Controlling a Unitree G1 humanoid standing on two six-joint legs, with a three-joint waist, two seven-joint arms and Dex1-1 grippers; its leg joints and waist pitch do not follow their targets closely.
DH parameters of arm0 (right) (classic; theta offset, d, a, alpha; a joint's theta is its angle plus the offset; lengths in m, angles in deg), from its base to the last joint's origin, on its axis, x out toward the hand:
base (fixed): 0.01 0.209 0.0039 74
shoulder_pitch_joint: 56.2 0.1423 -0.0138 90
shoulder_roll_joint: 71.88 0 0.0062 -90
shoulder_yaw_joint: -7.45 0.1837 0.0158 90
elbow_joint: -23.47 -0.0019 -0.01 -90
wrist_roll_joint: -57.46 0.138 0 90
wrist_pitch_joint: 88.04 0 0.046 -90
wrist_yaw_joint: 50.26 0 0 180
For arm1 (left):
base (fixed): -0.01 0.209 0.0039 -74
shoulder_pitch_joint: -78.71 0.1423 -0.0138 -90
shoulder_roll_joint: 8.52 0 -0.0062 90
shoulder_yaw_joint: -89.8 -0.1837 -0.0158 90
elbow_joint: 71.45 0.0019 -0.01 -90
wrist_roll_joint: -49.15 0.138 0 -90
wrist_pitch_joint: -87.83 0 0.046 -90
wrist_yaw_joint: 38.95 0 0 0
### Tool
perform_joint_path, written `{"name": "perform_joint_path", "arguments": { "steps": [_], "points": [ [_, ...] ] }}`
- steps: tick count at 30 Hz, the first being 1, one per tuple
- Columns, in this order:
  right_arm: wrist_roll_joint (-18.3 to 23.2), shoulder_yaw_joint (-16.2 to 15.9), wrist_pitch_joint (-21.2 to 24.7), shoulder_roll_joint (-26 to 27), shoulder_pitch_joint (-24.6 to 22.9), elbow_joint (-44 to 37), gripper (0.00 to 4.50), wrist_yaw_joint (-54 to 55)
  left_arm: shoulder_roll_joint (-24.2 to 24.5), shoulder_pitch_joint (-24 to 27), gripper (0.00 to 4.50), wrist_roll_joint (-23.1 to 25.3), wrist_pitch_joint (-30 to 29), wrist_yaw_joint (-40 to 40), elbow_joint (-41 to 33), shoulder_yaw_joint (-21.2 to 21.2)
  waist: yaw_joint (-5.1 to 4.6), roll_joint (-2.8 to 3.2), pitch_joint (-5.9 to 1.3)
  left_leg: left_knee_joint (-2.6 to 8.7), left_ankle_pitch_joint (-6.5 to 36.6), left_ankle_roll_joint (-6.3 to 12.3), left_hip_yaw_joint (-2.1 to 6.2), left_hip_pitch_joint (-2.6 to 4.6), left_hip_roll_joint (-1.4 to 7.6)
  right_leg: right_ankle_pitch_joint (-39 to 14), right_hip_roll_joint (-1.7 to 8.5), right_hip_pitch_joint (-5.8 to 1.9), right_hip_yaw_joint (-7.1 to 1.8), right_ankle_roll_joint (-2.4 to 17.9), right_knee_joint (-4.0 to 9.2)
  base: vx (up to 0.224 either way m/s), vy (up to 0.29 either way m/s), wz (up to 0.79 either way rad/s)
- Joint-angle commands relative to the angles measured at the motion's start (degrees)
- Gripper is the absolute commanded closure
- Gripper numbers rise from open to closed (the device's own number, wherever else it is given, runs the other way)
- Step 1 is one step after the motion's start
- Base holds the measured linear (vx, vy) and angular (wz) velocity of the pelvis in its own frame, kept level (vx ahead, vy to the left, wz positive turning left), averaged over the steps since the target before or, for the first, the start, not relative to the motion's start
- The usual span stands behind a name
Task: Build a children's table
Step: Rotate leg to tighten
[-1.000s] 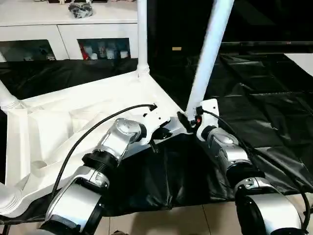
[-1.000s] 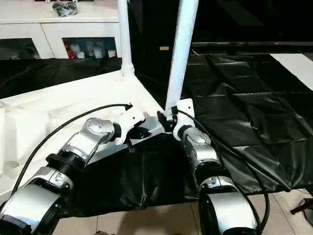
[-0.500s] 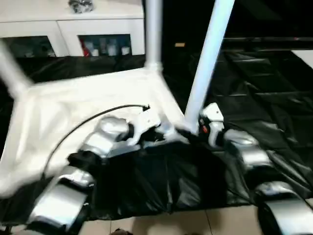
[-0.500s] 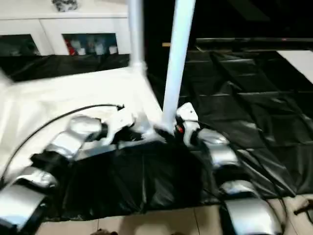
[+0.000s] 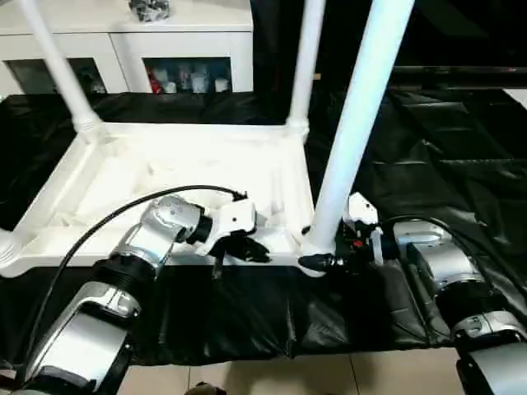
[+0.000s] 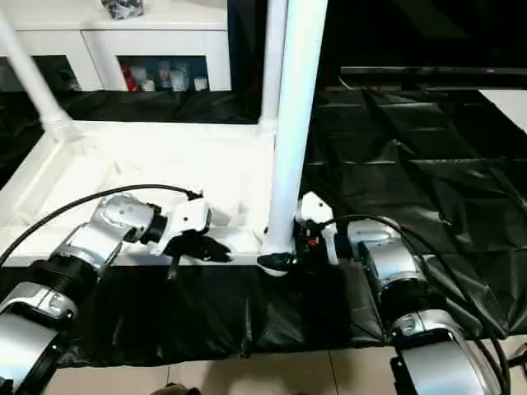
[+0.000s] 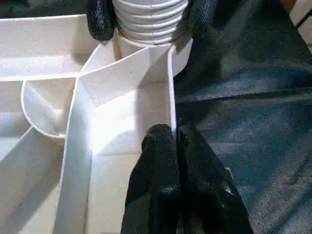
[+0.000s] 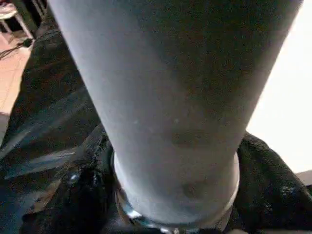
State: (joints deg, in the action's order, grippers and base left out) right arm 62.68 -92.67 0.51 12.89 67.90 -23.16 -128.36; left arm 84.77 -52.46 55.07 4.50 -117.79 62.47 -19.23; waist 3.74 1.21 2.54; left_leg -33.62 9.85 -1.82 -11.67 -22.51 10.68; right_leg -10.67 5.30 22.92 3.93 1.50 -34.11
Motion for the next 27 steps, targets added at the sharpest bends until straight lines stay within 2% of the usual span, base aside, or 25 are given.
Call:
{"name": "perform_joint_path", "arguments": {
  "steps": [1, 5, 9, 10, 11, 12, 13, 14, 15, 17, 19, 21, 22, 25, 26, 27],
  "points": [
    [-0.7, -3.0, 1.3, 1.0, -0.1, -1.4, 1.62, -2.5, -1.4, -0.9, 4.5, -0.5, 1.7, -1.5, -0.1, -2.4, -0.11, -0.15, -3.7, 3.88, 11.9, 4.18, 1.2, 1.59, 3.21, -5.6, 3.49, -2.63, -2.31, 14.8, 3.19, 0.0, 0.0, 0.0],
    [-0.3, -3.2, 2.3, 1.2, -0.5, -1.9, 1.72, -2.5, -1.4, -1.0, 4.5, -0.4, 1.9, -1.9, 0.3, -2.2, -0.1, -0.11, -3.74, 3.79, 11.4, 4.61, 1.18, 1.6, 3.2, -5.2, 3.49, -2.63, -2.26, 15.0, 3.15, 0.0, 0.0, 0.0],
    [0.3, -1.0, 2.6, 3.3, -1.4, -1.4, 1.74, 4.0, -2.4, -1.4, 4.5, 0.6, -0.7, 2.9, 1.5, -0.9, -0.09, 0.02, -3.6, 3.93, 12.2, 4.13, 1.23, 1.62, 3.22, -6.9, 3.51, -2.6, -2.25, 14.7, 3.3, 0.0, 0.0, 0.0],
    [0.3, 1.5, 2.1, 5.5, -1.3, 0.2, 1.74, 11.2, -3.9, -2.1, 4.5, 1.2, -3.5, 8.2, 2.5, 0.2, -0.21, -0.07, -3.38, 4.12, 13.8, 3.27, 1.14, 1.83, 3.27, -9.2, 3.46, -2.36, -2.31, 14.3, 3.54, 0.0, 0.0, 0.0],
    [0.0, 2.2, 1.8, 6.3, -1.2, 0.9, 1.75, 14.4, -4.5, -2.3, 4.5, 1.2, -4.7, 10.0, 2.7, 0.7, -0.41, -0.02, -3.05, 4.35, 15.3, 2.48, 1.16, 1.92, 3.27, -11.6, 3.43, -2.1, -2.39, 14.1, 3.79, 0.0, 0.0, 0.0],
    [-0.9, 3.6, 1.0, 8.2, -1.0, 2.4, 1.75, 21.3, -5.9, -2.7, 4.5, 1.4, -7.3, 13.7, 2.9, 1.5, -0.65, -0.14, -2.94, 4.45, 18.4, 0.66, 1.4, 2.23, 3.1, -17.7, 3.74, -2.09, -2.39, 12.7, 4.31, 0.0, 0.0, 0.0],
    [-1.0, 3.7, 0.9, 8.4, -1.0, 2.6, 1.75, 21.9, -6.1, -2.8, 4.5, 1.5, -7.5, 14.2, 2.9, 1.5, -0.96, -0.24, -2.88, 4.49, 19.9, -0.6, 1.66, 2.52, 2.93, -22.4, 3.95, -1.84, -2.46, 11.2, 4.89, 0.0, 0.0, 0.0],
    [-1.6, 4.4, 1.0, 9.9, -0.9, 3.8, 1.76, 26.8, -7.4, -3.1, 4.5, 2.0, -9.2, 17.1, 2.8, 1.7, -1.08, -0.57, -2.89, 4.49, 20.2, -0.71, 1.78, 2.39, 2.87, -24.1, 4.0, -1.92, -2.44, 10.5, 5.11, 0.0, 0.0, 0.0],
    [-2.2, 4.6, 0.9, 10.7, -0.8, 4.5, 1.76, 29.8, -8.0, -3.2, 4.5, 2.2, -10.0, 18.3, 2.8, 1.8, -1.23, -0.36, -2.83, 4.67, 20.0, -0.89, 1.92, 2.3, 2.93, -25.1, 3.97, -1.84, -2.5, 9.7, 5.26, 0.0, 0.0, 0.0],
    [-3.3, 5.2, 0.4, 12.6, -0.4, 6.4, 1.76, 36.9, -9.5, -3.5, 4.5, 2.8, -11.5, 20.9, 2.5, 1.8, -1.57, -0.31, -2.86, 4.73, 20.4, -0.93, 1.99, 2.25, 2.94, -24.7, 3.88, -1.69, -2.48, 9.3, 5.34, 0.0, 0.0, 0.0],
    [-4.2, 5.6, 1.3, 15.0, 0.0, 8.4, 1.77, 44.2, -11.4, -3.5, 4.5, 2.8, -13.4, 22.8, 1.6, 1.8, -2.33, -0.31, -2.91, 4.86, 21.0, -1.03, 2.14, 1.95, 2.78, -24.2, 3.74, -1.77, -2.39, 9.1, 5.27, 0.0, 0.0, 0.0],
    [-4.6, 5.9, 1.7, 16.5, 0.3, 9.5, 1.77, 48.6, -12.7, -3.4, 4.5, 3.0, -14.3, 24.5, 1.0, 1.8, -2.51, -0.27, -2.87, 4.79, 21.7, -0.74, 2.05, 2.09, 2.71, -24.3, 3.69, -1.53, -2.42, 9.0, 5.52, 0.0, 0.0, 0.0],
    [-3.3, 7.1, 2.1, 18.5, 0.9, 10.7, 1.77, 51.0, -13.8, -3.2, 4.5, 3.3, -14.5, 25.2, 0.4, 1.4, -2.48, -0.03, -2.83, 4.74, 22.4, -0.63, 2.06, 2.25, 2.64, -24.7, 3.7, -1.35, -2.44, 8.9, 5.69, 0.0, 0.0, 0.0],
    [-3.4, 7.7, 0.8, 20.4, 1.1, 11.2, 1.77, 51.8, -14.6, -2.7, 4.5, 3.4, -14.7, 25.5, -0.2, 1.1, -2.63, -0.11, -2.88, 4.7, 23.0, -0.32, 1.97, 2.21, 2.56, -24.6, 3.65, -1.28, -2.48, 8.6, 5.87, 0.0, 0.0, 0.0],
    [-3.7, 7.6, 0.1, 20.8, 1.1, 11.2, 1.22, 51.8, -14.7, -2.6, 4.5, 3.4, -14.8, 25.5, -0.4, 1.0, -2.63, -0.05, -2.88, 4.74, 23.0, -0.31, 2.04, 2.21, 2.61, -24.4, 3.68, -1.3, -2.47, 8.7, 5.82, 0.0, 0.0, 0.0],
    [-3.7, 7.7, -0.7, 21.2, 1.1, 11.1, 1.22, 51.4, -14.6, -2.4, 4.5, 3.6, -14.8, 25.4, -0.8, 0.7, -2.68, -0.08, -2.93, 4.78, 23.0, -0.17, 2.0, 2.12, 2.6, -23.4, 3.57, -1.35, -2.45, 8.8, 5.74, 0.0, 0.0, 0.0]
  ]
}}
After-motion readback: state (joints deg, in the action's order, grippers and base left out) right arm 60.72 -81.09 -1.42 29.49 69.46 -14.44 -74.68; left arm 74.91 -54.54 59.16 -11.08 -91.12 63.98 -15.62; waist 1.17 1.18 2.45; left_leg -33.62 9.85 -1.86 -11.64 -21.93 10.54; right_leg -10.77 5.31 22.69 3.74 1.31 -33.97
